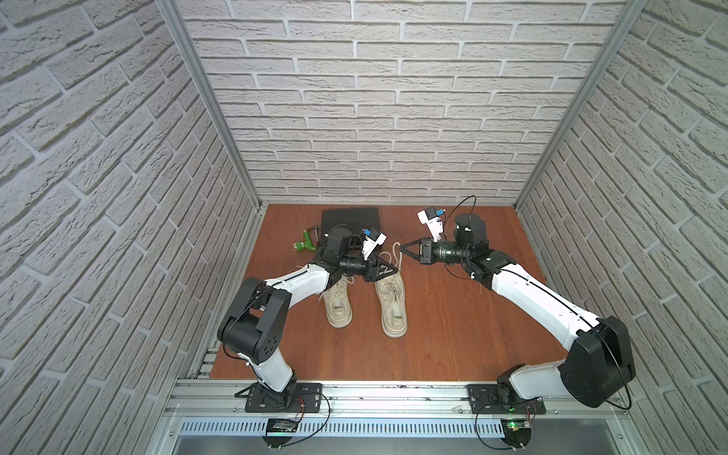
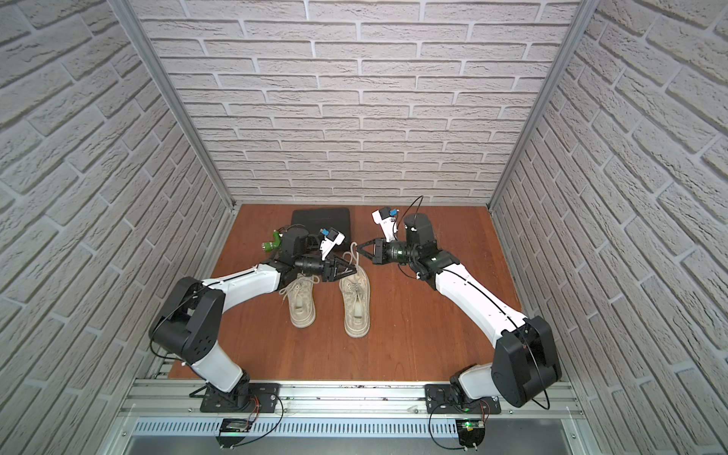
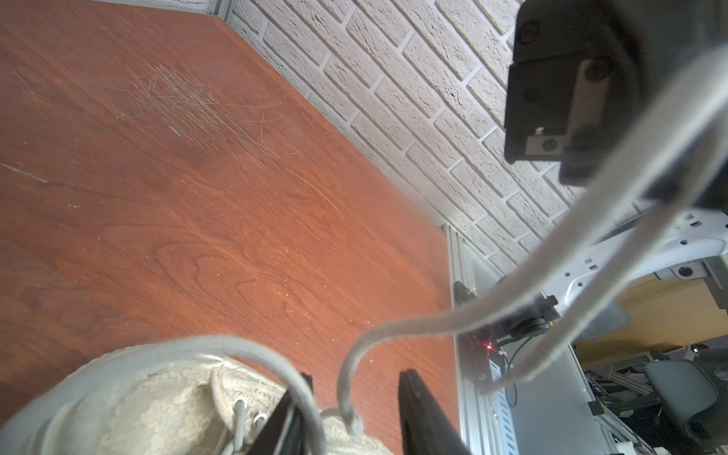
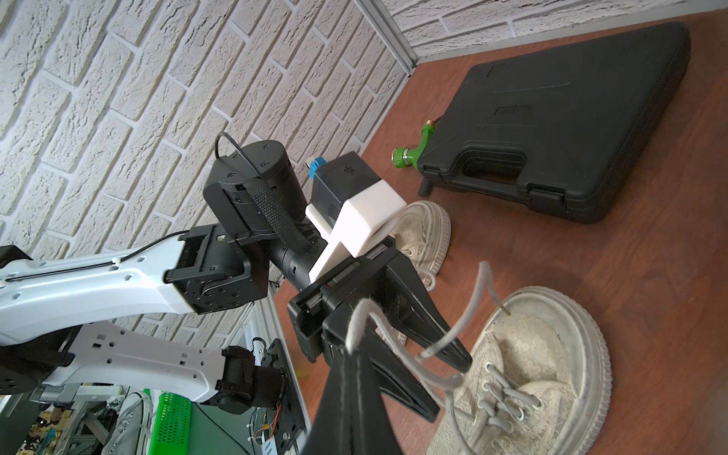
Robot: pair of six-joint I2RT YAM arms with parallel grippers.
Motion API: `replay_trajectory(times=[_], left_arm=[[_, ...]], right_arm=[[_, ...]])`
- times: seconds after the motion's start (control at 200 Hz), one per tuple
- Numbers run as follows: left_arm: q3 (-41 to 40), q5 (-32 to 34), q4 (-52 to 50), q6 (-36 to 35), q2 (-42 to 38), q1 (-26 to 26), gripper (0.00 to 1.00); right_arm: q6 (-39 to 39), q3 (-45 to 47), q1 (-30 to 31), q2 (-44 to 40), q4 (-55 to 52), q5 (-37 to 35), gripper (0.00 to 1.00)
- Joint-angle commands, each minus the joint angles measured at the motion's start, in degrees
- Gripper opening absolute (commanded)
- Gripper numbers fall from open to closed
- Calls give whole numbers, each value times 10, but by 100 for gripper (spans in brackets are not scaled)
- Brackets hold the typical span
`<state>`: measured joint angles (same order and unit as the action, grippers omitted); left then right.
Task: Tie the shoes
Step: Cross the shoelace with the shoelace.
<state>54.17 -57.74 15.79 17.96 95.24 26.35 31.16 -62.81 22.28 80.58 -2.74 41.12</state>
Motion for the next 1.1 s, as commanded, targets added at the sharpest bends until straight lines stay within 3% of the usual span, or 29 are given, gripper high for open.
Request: replay_trajectory(times=[0.0, 0.435, 0.65, 0.795, 1.095], left_arm=[[16, -3, -4, -19, 9, 5, 41], [31, -9, -7, -22, 28, 13, 41], [31, -10, -6, -21, 27, 15, 25], [25, -7, -5, -23, 21, 14, 12], [10, -4, 5, -20, 10, 14, 3]], right_arm=[[4, -15, 1, -1, 28, 10, 3], [10, -14, 3, 4, 36, 9, 3], [3, -17, 2, 5, 27, -3, 3], [-39, -27, -3, 5, -13, -25, 3], [-217, -102, -14, 85, -93, -84, 3]])
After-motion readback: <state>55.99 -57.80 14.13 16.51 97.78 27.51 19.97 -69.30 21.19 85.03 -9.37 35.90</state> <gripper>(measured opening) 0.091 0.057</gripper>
